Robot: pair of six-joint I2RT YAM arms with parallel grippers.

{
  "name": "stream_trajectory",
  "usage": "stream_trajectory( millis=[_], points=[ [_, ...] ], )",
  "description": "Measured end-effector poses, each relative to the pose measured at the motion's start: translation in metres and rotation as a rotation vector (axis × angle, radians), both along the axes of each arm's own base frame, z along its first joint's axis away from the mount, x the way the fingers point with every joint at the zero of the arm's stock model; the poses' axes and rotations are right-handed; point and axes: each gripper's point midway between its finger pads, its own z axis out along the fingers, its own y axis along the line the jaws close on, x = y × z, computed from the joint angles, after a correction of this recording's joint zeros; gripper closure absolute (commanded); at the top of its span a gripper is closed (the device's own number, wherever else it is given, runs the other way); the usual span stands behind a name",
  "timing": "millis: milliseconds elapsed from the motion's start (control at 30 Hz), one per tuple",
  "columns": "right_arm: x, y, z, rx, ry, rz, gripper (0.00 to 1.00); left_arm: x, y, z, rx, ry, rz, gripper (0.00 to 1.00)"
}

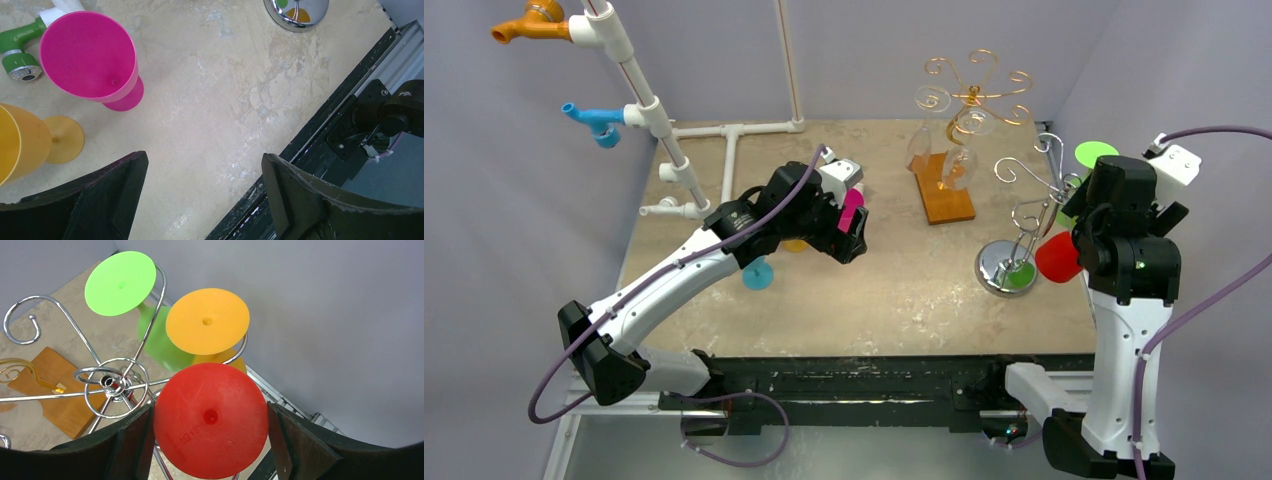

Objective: Take the wine glass off the wine glass rack
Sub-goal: Pick up the wine glass from the wine rack.

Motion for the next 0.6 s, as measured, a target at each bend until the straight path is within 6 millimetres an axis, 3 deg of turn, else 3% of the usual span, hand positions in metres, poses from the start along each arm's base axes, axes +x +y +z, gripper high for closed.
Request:
stream_trajectory(
  millis=[600],
  points=[
    [-0.016, -0.003, 0.002, -0.010, -0.006, -0.028, 0.48, -0.001, -0.001, 0.000, -0.004, 0.004, -0.007, 0.09]
  ],
)
